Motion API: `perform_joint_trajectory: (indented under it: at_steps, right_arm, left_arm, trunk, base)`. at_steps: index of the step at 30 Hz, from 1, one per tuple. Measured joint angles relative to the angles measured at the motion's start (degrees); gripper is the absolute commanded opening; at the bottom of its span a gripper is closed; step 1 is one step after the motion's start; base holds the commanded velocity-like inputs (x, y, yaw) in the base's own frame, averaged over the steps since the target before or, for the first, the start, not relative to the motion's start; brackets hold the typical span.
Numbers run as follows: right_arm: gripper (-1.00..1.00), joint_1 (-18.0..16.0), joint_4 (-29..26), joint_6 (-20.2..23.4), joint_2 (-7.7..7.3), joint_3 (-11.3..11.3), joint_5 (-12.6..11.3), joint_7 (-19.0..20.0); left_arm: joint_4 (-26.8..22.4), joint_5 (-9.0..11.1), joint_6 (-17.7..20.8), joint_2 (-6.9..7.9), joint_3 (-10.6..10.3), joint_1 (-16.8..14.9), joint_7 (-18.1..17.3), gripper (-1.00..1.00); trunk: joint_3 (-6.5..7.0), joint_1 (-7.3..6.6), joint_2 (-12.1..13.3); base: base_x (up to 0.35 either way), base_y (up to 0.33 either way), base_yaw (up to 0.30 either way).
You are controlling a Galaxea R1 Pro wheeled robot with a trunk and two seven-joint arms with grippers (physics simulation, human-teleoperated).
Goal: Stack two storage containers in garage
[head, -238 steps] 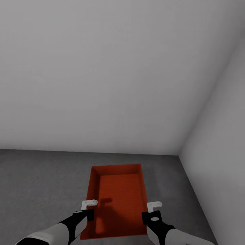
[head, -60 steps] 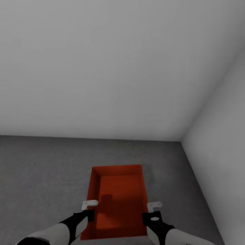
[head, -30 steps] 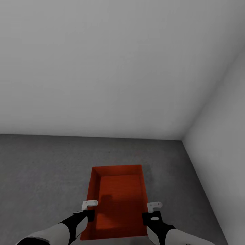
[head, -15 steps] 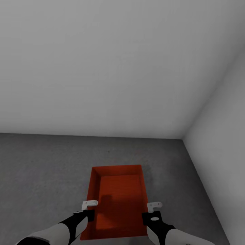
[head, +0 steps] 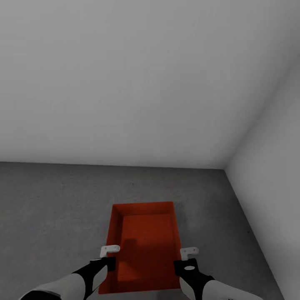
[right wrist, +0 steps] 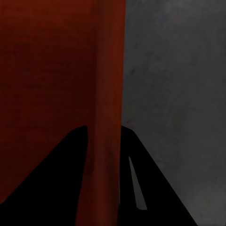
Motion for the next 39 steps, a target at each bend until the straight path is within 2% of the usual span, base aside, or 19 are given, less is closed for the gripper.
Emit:
perform_joint_trajectory:
  at_steps: [39]
  right_arm:
    - [-1.0, 0.0, 0.02, 0.03, -0.01, 0.03, -0.03, 0.06]
  left_arm:
    - [0.05, 0.02, -0.01, 0.0, 0.02, -0.01, -0.02, -1.0]
  trunk:
    - [-7.0, 8.57, -15.64]
  base:
    - [0.0, 0.0, 0.0]
